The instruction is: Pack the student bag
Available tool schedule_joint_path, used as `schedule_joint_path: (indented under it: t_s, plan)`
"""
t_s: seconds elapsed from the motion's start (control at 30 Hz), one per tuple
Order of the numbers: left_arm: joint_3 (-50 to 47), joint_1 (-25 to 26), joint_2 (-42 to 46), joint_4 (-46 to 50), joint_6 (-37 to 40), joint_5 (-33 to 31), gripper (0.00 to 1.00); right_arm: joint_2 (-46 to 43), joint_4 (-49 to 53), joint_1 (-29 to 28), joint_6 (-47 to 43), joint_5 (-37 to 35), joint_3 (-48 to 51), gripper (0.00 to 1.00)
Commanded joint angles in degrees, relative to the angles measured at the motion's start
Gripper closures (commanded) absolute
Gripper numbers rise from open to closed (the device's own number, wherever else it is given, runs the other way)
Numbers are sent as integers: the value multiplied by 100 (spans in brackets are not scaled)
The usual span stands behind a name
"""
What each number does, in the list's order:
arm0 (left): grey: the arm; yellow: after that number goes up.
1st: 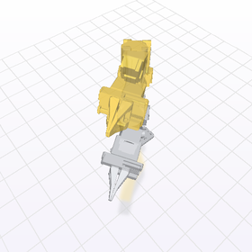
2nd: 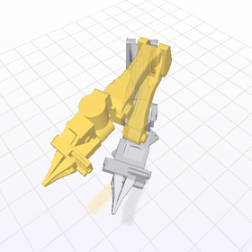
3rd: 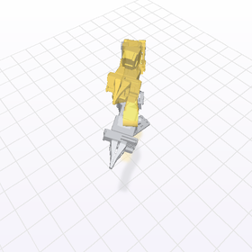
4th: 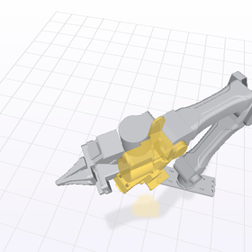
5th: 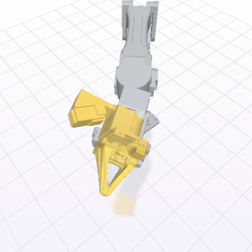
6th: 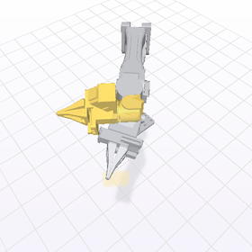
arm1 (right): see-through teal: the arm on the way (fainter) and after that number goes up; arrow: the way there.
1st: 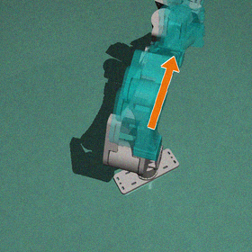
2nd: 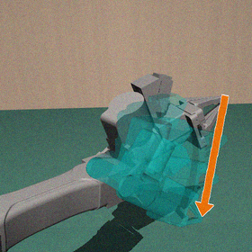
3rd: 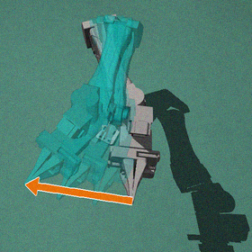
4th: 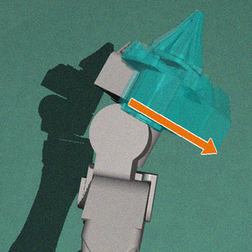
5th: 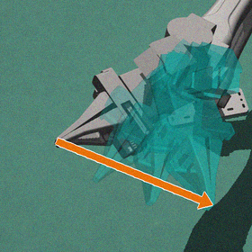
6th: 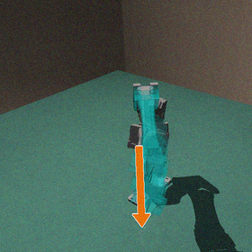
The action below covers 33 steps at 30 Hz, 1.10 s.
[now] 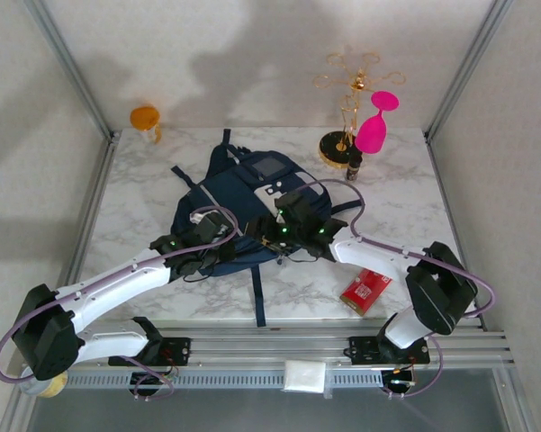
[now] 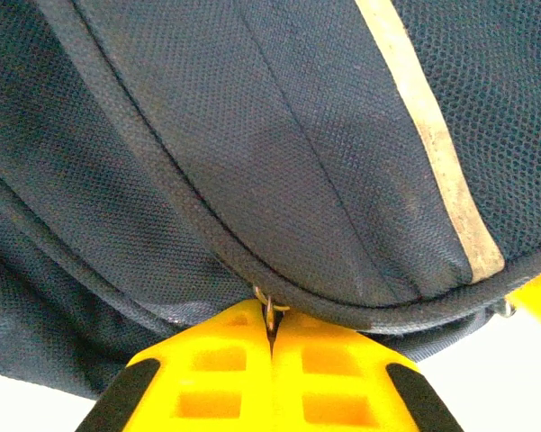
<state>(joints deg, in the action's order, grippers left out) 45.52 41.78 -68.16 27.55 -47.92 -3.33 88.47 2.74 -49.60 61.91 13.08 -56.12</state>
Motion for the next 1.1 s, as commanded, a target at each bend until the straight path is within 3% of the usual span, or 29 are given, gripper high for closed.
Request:
schedule_joint_path:
  t_s: [0.0, 0.13, 0.3, 0.5, 0.6, 0.83, 0.97, 1.07]
  plan:
    - [-52, -30, 57, -304, 169, 149, 100, 194, -759, -122, 894, -312, -154, 40]
    - [-30, -30, 24, -247, 252, 72, 100, 494, -1027, -136, 1171, -689, -327, 40]
    - [-20, -38, -12, -235, 318, 24, 100, 895, -1105, -220, 1324, -1065, -597, 57]
    - [27, -56, 37, 252, 104, -620, 100, 1571, -655, -372, 255, -1072, -1677, 100]
    - [-43, -58, 126, 491, 15, -793, 100, 1688, -788, -395, -178, -796, -1783, 100]
    - [-301, -21, 595, 743, -250, -654, 100, 1244, -53, -196, -1667, -415, -1732, 100]
    - [-402, -21, 759, 922, -255, -572, 100, 700, 254, 456, -2829, 641, -1429, 100]
    - [-440, -36, 781, 1095, -120, -586, 100, 501, 1203, 1081, -3597, 896, -1539, 100]
